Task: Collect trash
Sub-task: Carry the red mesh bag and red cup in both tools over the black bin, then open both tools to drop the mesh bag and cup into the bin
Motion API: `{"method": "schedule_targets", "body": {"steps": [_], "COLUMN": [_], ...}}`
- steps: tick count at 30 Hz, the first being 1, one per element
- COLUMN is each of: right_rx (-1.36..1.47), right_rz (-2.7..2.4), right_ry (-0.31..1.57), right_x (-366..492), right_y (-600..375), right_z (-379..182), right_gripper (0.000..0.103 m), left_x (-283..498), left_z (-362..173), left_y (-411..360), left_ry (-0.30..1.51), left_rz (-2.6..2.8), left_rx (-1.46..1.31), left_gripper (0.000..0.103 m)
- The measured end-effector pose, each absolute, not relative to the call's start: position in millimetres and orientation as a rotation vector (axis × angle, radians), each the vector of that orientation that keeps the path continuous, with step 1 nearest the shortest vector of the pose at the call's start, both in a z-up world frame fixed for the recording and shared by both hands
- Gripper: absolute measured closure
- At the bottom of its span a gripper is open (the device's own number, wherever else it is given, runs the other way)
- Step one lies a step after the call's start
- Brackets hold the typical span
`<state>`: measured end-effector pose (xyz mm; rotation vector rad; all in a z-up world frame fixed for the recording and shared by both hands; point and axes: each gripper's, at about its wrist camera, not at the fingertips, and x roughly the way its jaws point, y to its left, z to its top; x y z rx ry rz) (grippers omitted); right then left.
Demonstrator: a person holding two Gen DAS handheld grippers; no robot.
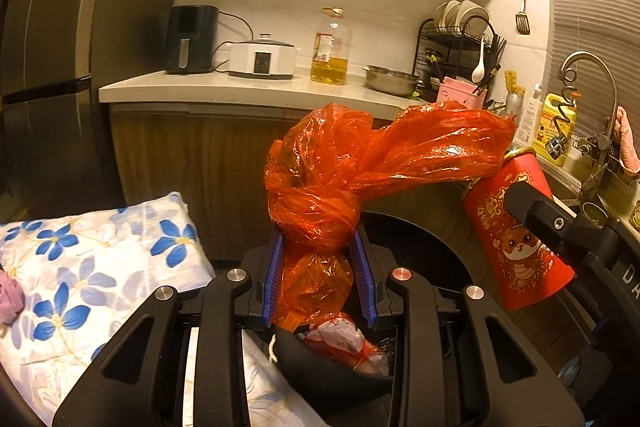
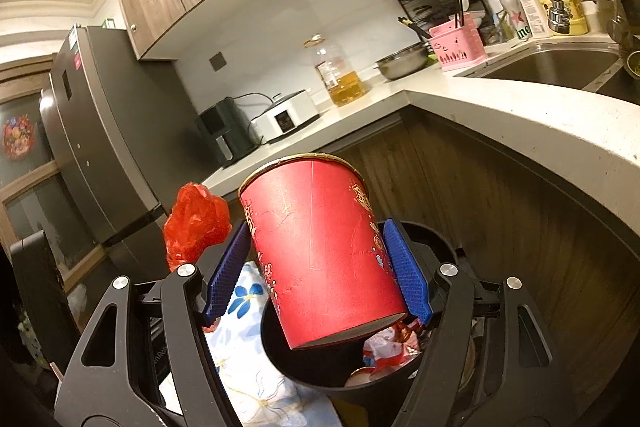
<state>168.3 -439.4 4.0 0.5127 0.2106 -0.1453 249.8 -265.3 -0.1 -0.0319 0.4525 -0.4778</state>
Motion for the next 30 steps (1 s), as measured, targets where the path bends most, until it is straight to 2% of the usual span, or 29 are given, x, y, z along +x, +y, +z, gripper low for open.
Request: {"method": "schedule_targets", "body": {"steps": [30], "right_rx": [0.542], "right_rz": [-0.136], "right_ry": [0.231], "right_x": [192], "right_y": [-460], "right_z": [-5], "right_gripper": [0.034], "left_x": [270], "left_z": [-15], "left_y": [-298], "left_ry": [0.486], "left_rz": [-0.512], "left_rx": [-0.007], "left_gripper": [0.070]}}
